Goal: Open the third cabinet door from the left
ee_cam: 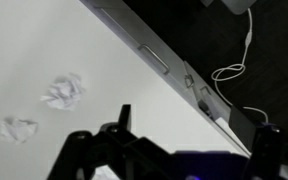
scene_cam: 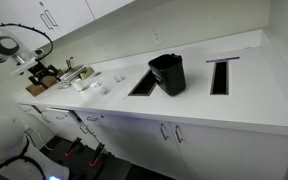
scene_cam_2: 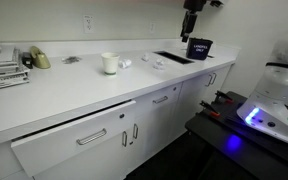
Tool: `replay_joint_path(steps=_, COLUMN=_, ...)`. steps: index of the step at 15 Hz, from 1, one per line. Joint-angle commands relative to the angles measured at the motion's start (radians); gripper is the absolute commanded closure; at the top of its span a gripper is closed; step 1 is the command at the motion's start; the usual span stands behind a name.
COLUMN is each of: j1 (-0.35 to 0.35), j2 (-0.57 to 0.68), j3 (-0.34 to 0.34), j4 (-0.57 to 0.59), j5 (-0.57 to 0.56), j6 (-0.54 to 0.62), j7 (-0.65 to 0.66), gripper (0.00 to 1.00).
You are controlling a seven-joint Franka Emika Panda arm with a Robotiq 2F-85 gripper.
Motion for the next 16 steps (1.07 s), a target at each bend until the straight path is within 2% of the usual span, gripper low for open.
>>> replay_joint_path(steps=1, j1=0.116, j2=-0.074, j3=0.031, j4=-0.067, j5=0.074, j6=0.023, j7=-0.093, gripper=0.00)
replay_joint_path(steps=2, j1=0.072, j2=-0.024, j3=0.035, j4=-0.020, j5=0.043, j6=-0.004, j7=-0.030, gripper=0.00)
replay_joint_path(steps=4, j1=0.112, j2=-0.047, j3=0.047, j4=-0.037, j5=0.055, j6=-0.004, j7=-0.046, gripper=0.00)
replay_joint_path(steps=7, j1=0.114, j2=-0.056, j3=0.040, j4=-0.044, j5=0.055, j6=-0.004, j7=-0.065, gripper=0.00)
replay_joint_path(steps=8, j1=0.144, j2=-0.009, j3=0.044, j4=-0.027, j5=0.050, j6=0.000, j7=-0.139, gripper=0.00)
replay_joint_path(steps=12, j1=0.221, j2=0.176, j3=0.184, j4=0.050, j5=0.047, j6=0.064, j7=-0.146, gripper=0.00)
replay_joint_path(steps=16, j1=0.264, j2=0.423, j3=0.308, j4=0.148, j5=-0.047, j6=0.145, j7=-0.151, gripper=0.00)
